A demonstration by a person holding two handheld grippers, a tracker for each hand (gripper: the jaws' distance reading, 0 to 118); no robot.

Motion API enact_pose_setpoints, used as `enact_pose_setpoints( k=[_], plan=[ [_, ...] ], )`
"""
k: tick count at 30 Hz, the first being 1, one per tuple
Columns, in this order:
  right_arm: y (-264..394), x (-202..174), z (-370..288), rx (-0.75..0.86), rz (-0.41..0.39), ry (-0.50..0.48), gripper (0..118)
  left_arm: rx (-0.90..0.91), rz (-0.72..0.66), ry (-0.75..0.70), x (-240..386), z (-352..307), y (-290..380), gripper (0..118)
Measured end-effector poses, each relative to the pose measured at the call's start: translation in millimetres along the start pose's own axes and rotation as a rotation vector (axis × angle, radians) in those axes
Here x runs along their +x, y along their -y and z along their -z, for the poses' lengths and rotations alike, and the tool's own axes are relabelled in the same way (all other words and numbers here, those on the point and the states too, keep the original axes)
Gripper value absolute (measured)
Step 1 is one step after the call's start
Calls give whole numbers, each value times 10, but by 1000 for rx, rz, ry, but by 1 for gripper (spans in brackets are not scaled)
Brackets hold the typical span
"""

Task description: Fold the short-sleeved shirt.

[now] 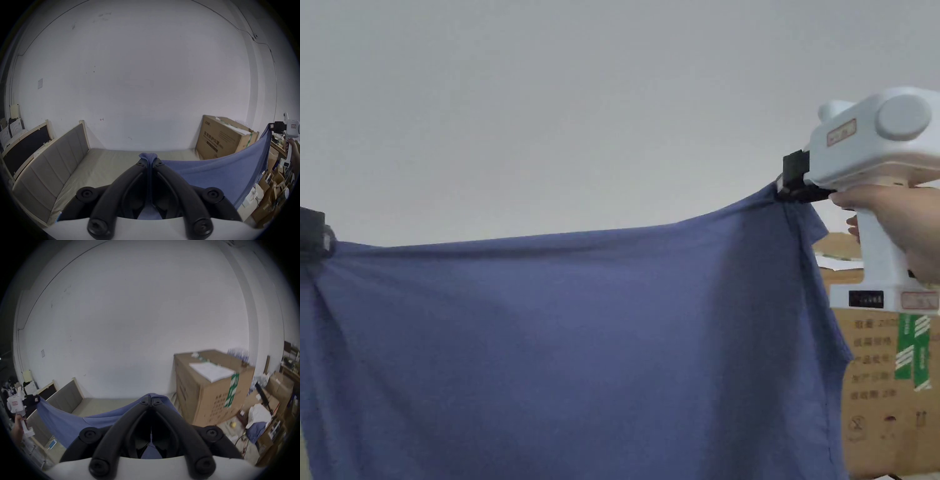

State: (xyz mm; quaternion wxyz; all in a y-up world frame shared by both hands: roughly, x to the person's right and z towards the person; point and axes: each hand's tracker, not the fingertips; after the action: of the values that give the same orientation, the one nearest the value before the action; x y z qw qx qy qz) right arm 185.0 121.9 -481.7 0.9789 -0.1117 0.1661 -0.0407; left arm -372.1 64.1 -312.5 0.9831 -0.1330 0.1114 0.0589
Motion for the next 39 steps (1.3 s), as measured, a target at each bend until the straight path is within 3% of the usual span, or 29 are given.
enact_pose_setpoints(
  k=[11,19,21,25,31,35,39],
  plan=[
    [-839,-286,796,169,-83,99,0,142,-100,-24,7,955,-563,2],
    [-615,-203,1128,237,-140,148,0,237,-32,-32,149,1508,-401,2],
    [-306,-110,1260,202,-148,159,0,235,-47,-16,177,1655,-115,2],
    [763,165,1596,38,-60,131,0,42,-163,14,143,2048,835,2],
    [3173,495,1756,-336,18,114,0,-391,-192,-2,195,2231,2908,2],
    [4338,660,1244,-525,24,104,0,-504,-262,8,116,1784,3867,2],
    [4730,841,432,-585,66,72,0,-540,-255,50,-114,1224,4239,2]
  ],
)
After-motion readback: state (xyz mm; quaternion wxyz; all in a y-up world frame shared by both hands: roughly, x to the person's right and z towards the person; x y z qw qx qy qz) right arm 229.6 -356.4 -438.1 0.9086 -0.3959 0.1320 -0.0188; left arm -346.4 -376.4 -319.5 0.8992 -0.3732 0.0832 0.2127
